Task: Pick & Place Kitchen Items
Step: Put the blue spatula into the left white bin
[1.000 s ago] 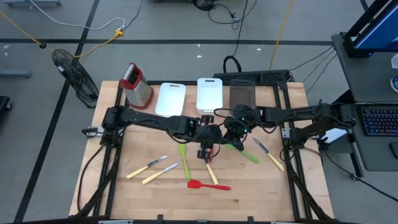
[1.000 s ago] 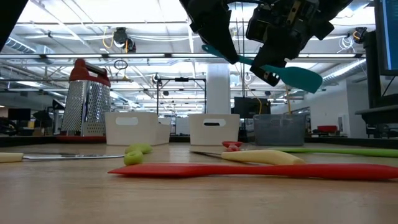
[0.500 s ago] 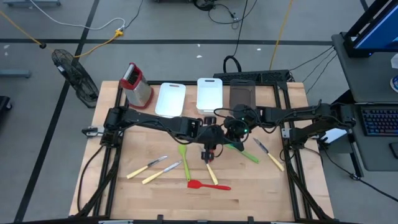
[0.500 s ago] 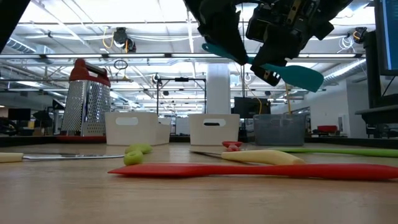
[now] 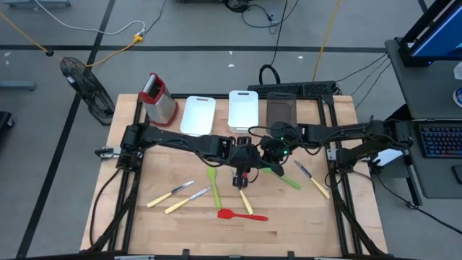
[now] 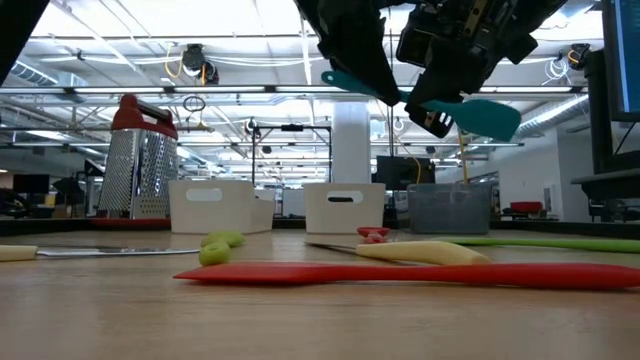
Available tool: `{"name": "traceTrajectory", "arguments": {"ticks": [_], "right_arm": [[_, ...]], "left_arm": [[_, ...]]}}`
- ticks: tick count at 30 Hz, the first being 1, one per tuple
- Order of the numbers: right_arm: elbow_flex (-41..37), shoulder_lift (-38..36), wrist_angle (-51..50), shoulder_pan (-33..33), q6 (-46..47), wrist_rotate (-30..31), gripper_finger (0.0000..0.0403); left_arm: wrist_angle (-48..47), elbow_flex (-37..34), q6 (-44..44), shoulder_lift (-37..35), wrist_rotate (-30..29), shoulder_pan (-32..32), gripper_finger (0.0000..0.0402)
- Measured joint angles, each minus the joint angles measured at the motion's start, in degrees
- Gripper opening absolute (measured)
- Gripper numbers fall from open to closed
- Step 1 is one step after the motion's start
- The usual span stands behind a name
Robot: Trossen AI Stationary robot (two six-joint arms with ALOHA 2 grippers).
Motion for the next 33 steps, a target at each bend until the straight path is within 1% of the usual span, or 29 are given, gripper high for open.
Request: {"name": "traceTrajectory", "arguments": {"ticks": [1,4,13,15,20,25,29,33], "right_arm": [[0.0,0.0,0.0,0.0,0.0,0.0,0.0026],[0.0,0.0,0.1,0.0,0.0,0.2,0.0025],[0.0,0.0,0.2,0.0,0.3,0.6,0.0024],[0.0,0.0,0.2,0.0,0.5,0.9,0.0037],[0.0,0.0,0.1,-0.1,0.6,2.9,0.0092],[0.0,0.0,0.0,-0.1,0.4,5.3,0.0134],[0.0,-0.1,0.0,-0.2,-0.6,5.4,0.0155],[0.0,-1.0,-0.5,-1.2,-1.4,5.3,0.016]], "left_arm": [[0.0,0.0,-0.6,0.0,0.1,0.1,0.0017],[-0.1,0.0,-1.8,0.0,0.1,0.2,0.002],[-0.7,0.0,-2.2,0.0,-0.5,0.2,0.0014],[-1.1,0.0,-2.3,0.0,-0.8,0.2,0.0014],[-3.8,0.0,-2.6,0.0,-2.4,0.2,0.0014],[-8.6,0.0,-4.7,-0.1,-2.4,-0.1,0.0014],[-15.7,0.0,-8.0,-0.1,-3.8,-0.4,0.0014],[-24.7,0.0,-14.1,-0.5,-6.1,-0.5,0.0014]]}}
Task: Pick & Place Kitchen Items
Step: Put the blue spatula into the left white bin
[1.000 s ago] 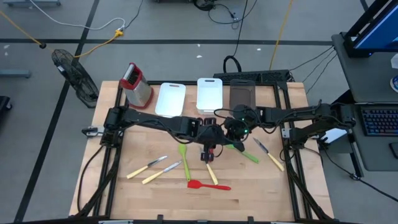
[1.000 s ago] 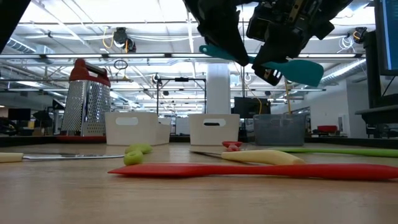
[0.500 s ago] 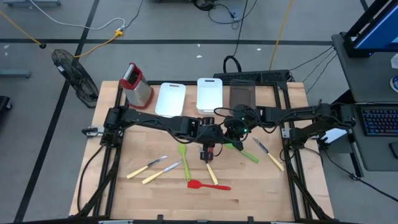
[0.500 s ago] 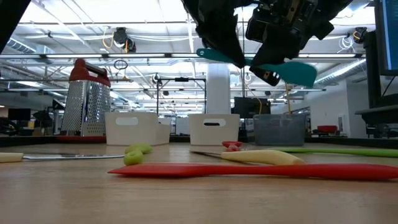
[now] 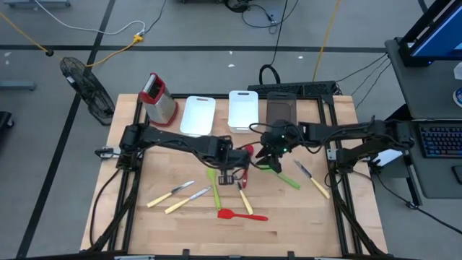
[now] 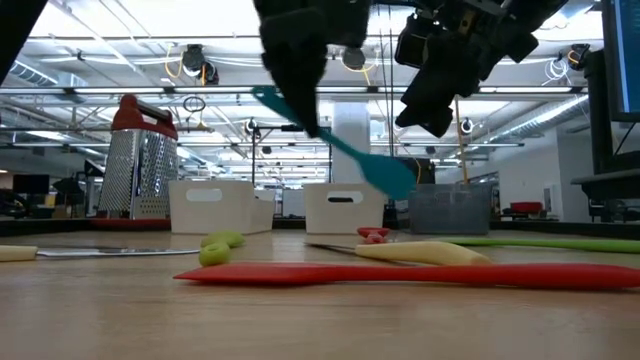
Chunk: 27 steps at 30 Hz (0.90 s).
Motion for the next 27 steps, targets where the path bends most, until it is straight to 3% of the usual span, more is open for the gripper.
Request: {"name": "traceTrajectory", "arguments": {"ticks": [6,10,18,20,23,27], "right_arm": [[0.0,-2.7,-6.5,-2.9,-3.4,2.6,0.0145],[0.0,-5.0,-12.6,-4.5,-6.5,4.5,0.0124],[0.0,-8.5,-17.9,-5.6,-11.2,4.6,0.0027],[0.0,-9.3,-18.4,-5.6,-13.1,5.6,0.0007],[-0.1,-11.2,-19.0,-5.6,-15.3,8.9,0.0008],[-0.1,-15.3,-19.4,-6.2,-17.8,8.9,0.0001]], "left_arm": [[-14.1,-0.1,-14.1,-1.4,-6.1,0.0,0.0014],[-18.5,0.0,-23.7,-4.7,-10.0,0.0,0.0014],[-26.3,0.0,-42.0,-12.2,-22.2,1.1,0.0014],[-26.5,-0.2,-44.7,-12.5,-24.5,1.9,0.0014],[-26.2,-1.2,-47.1,-12.9,-27.0,3.4,0.0014],[-26.3,-4.3,-48.9,-12.3,-27.7,6.2,0.0014]]}}
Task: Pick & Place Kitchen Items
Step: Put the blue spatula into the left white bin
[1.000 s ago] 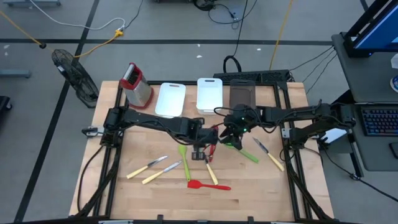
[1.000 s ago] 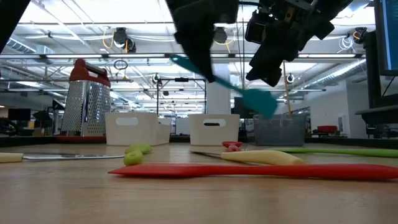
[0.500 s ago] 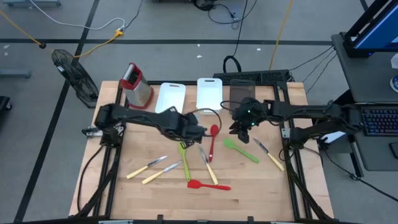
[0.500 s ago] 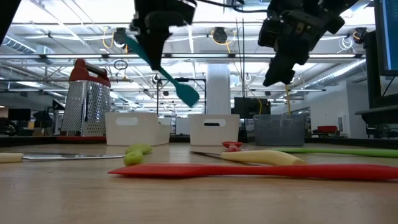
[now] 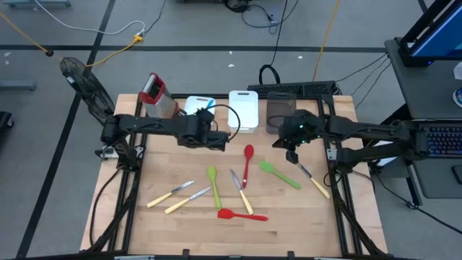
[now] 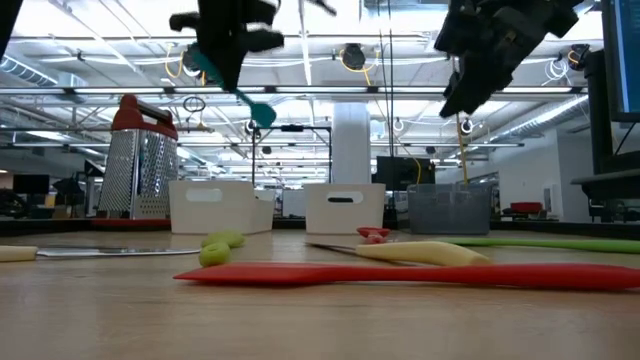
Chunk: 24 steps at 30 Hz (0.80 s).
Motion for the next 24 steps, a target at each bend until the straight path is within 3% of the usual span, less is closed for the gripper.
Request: {"name": "traceTrajectory", "arguments": {"ticks": [6,11,17,24], "right_arm": [[-1.5,-8.8,1.2,-1.6,-1.2,-0.1,0.0001],[-5.5,-17.1,3.3,-2.7,1.4,-0.1,0.0001],[-8.8,-24.3,3.3,-3.2,6.6,-0.1,0.0001],[-10.2,-27.2,3.3,-3.2,9.0,0.8,0.0]], "left_arm": [[0.4,-6.2,-3.6,-0.2,-1.0,4.4,0.0014],[11.7,-11.1,2.6,-0.2,-0.3,8.0,0.0014],[13.6,-14.9,4.1,0.3,5.3,13.5,0.0014],[15.5,-18.8,6.2,0.2,12.2,15.8,0.0014]]}}
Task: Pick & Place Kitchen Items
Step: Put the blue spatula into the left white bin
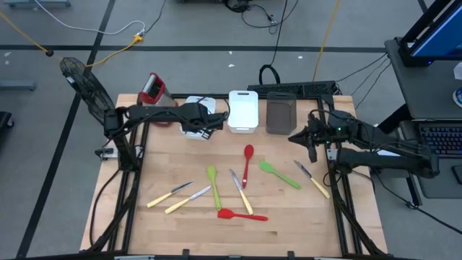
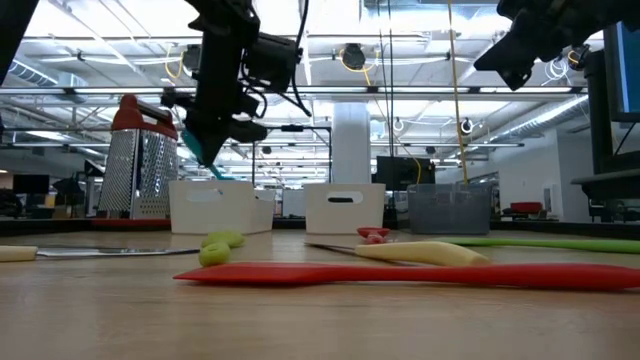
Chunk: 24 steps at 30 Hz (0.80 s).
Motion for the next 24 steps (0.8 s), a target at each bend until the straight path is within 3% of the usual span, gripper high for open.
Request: {"name": "traceTrajectory", "arguments": {"ticks": [7,20,24], "right_arm": [[0.0,0.0,0.1,0.0,1.1,0.6,0.0],[0.0,0.0,0.2,0.0,2.9,0.6,0.0],[0.0,0.0,0.2,0.0,2.9,0.6,0.0]], "left_arm": [[5.4,-3.7,0.4,0.1,0.9,0.6,0.0014],[10.3,-3.8,5.3,0.1,2.8,5.8,0.0014],[10.9,-3.8,6.7,0.1,3.5,6.3,0.0034]]}}
